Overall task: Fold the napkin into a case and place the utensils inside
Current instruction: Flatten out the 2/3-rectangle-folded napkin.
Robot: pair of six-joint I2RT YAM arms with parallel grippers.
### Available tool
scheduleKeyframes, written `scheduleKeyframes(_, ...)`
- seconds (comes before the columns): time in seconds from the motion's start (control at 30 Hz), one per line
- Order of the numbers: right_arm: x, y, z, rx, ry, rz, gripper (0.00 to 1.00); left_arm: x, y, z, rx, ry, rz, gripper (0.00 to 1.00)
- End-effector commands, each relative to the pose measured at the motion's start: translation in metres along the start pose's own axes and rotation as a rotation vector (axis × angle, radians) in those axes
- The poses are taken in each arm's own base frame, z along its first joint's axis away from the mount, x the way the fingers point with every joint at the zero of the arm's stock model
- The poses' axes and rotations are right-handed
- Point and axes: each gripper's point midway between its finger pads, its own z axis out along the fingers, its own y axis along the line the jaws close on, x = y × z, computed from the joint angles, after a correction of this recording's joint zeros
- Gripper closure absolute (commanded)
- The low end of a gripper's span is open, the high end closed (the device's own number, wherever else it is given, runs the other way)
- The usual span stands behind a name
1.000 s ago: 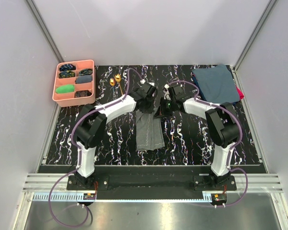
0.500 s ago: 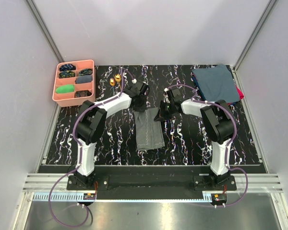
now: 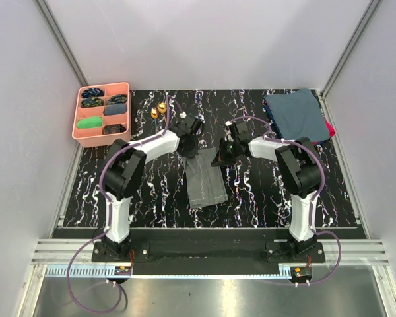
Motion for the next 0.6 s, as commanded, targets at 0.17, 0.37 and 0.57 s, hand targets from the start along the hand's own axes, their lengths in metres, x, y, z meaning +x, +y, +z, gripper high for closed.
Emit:
scheduleKeyframes(0.17,-0.015,0.006,-0.009,0.015,-0.026,-0.061,0.95,-0.044,-0.019,-0.061,0.102,-0.146,-0.029,0.78)
scheduleKeyframes(0.37,-0.019,0.024,-0.032,0.002,-0.049,-0.1,0.79,-0.045,0.0,-0.091,0.052,-0.231,-0.055,0.69)
scheduleKeyframes(0.57,-0.009,0.07,-0.023,-0.14,-0.014,-0.108,0.67,-0.024,0.018,-0.072,0.002,-0.191,-0.066,0.64)
